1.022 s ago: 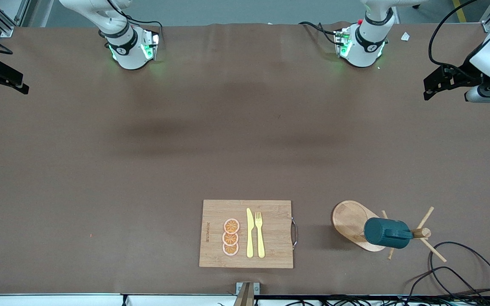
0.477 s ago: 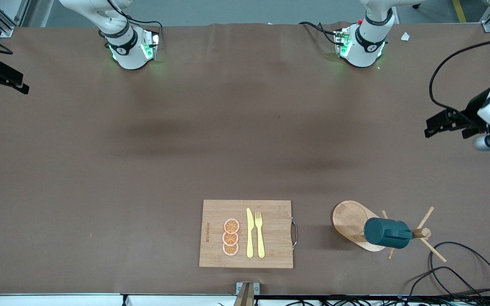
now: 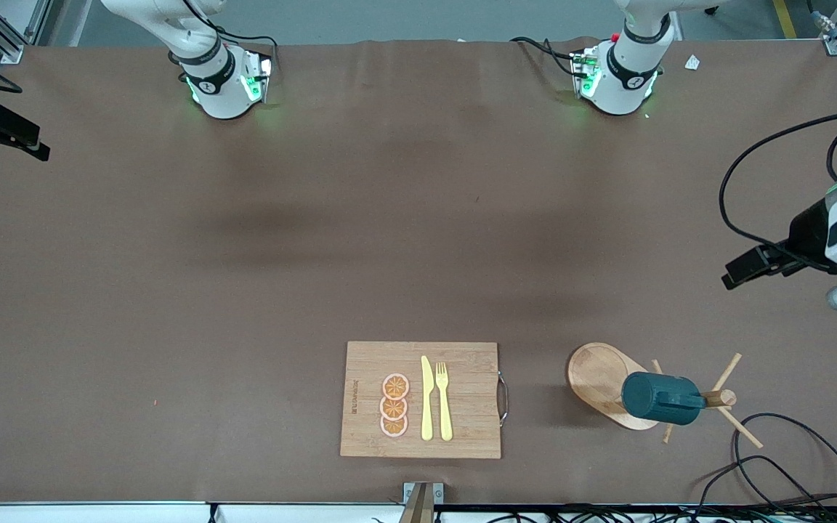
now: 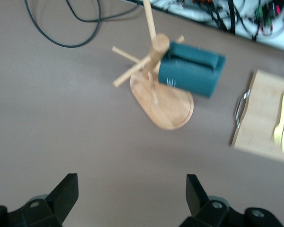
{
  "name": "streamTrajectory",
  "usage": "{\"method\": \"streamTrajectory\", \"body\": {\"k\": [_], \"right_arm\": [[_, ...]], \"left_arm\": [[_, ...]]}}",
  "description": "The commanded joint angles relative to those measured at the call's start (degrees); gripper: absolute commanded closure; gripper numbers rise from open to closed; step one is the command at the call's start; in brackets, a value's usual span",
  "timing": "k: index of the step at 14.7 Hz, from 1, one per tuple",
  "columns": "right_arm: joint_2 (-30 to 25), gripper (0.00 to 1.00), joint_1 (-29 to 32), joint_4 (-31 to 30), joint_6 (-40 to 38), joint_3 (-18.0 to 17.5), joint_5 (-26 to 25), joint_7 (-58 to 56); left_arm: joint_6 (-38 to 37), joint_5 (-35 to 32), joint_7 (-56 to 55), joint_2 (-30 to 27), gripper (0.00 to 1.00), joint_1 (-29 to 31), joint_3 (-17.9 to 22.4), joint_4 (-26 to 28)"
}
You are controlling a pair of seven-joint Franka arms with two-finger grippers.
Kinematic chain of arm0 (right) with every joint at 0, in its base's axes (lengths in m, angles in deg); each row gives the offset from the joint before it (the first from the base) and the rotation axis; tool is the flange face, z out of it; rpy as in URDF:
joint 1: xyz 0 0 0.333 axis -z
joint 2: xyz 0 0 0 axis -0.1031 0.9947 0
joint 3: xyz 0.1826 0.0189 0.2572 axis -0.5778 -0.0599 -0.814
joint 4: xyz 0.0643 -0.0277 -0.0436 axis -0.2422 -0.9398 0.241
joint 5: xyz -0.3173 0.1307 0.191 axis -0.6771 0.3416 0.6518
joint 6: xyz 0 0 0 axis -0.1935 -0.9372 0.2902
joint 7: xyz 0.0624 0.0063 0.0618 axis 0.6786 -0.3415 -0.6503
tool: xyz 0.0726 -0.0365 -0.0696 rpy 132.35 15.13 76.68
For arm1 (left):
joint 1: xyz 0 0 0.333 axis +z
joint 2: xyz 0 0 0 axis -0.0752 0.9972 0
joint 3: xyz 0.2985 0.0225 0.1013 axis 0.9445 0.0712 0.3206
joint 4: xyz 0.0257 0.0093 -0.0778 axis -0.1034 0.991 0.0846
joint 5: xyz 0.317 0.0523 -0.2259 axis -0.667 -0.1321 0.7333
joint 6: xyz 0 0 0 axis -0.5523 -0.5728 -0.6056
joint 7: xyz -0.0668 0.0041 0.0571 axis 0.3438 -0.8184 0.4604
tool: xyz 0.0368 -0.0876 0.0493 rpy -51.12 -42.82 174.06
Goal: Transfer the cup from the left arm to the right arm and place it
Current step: 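Move the left gripper toward the teal mug on the wooden mug tree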
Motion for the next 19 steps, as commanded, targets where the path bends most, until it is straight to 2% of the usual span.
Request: {"method": "streamTrajectory", "body": {"k": [1,4,7,10,13,19], "right_arm": [[-1.5,0.00,-0.4,-1.7,0.3,0.2,0.2,0.5],[-1.4,0.00,-0.4,-1.7,0.3,0.2,0.2,0.5],[-1.5,0.00,-0.4,-1.7,0.3,0.2,0.2,0.5],[-1.5,0.00,-0.4,-1.7,0.3,0.2,0.2,0.5],[-1.5,0.00,-0.4,-1.7,0.3,0.2,0.2,0.5],[-1.5,0.00,-0.4,-1.7,0.3,0.2,0.2,0.5]], "left_arm": [[4.3,1.1,-9.9,2.5,0.00,-0.2,-0.1,-1.9],[5.9,2.2,-20.4,5.8,0.00,-0.3,-0.3,-4.5],[10.2,8.8,-28.2,6.5,0.00,0.1,-0.1,-5.1],[12.6,9.4,-35.1,7.9,0.00,0.1,-0.1,-5.1],[15.7,15.4,-35.2,8.9,0.00,0.9,0.0,-4.8],[21.1,16.6,-36.9,11.3,0.00,1.0,0.0,-4.5]]}}
